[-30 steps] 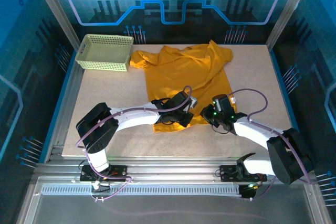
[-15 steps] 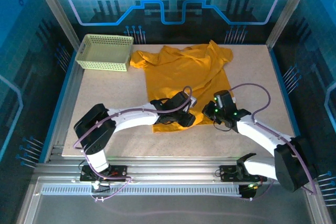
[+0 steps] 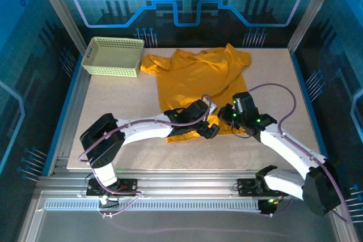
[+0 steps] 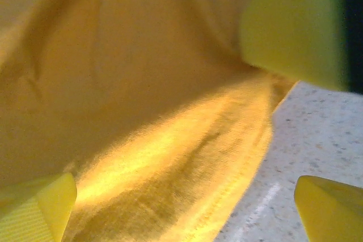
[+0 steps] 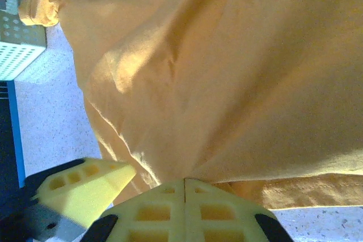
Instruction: Fold the inside-out t-shirt
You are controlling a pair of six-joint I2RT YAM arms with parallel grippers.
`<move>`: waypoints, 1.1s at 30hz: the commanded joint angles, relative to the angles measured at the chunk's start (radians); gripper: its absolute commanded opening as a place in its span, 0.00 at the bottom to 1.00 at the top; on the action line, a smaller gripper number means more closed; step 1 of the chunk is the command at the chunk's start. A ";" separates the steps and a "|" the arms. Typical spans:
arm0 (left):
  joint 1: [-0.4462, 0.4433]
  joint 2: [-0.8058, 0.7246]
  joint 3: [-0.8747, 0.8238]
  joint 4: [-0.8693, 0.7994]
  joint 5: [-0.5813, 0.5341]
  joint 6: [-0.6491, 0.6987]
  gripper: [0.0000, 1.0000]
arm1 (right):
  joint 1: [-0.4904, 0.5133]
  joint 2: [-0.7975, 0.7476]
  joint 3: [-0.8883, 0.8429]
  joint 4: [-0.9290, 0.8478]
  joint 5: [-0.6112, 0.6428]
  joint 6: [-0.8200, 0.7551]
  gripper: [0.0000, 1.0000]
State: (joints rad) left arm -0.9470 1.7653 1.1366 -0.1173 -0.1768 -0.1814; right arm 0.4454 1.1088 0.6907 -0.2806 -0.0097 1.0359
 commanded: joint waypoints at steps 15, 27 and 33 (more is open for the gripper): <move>0.040 0.018 0.066 0.042 -0.083 -0.032 0.15 | 0.007 -0.024 0.064 -0.083 0.016 -0.057 0.00; 0.159 -0.063 0.127 -0.005 0.124 -0.139 0.00 | 0.157 -0.206 -0.079 0.069 0.029 -0.368 0.49; 0.169 -0.072 0.182 -0.036 0.151 -0.121 0.00 | 0.291 -0.067 -0.155 0.295 0.081 -0.391 0.49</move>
State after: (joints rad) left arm -0.7815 1.7306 1.2781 -0.1184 -0.0734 -0.2977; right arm 0.7044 0.9932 0.5728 -0.1356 0.0265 0.6956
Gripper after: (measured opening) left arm 0.058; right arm 0.490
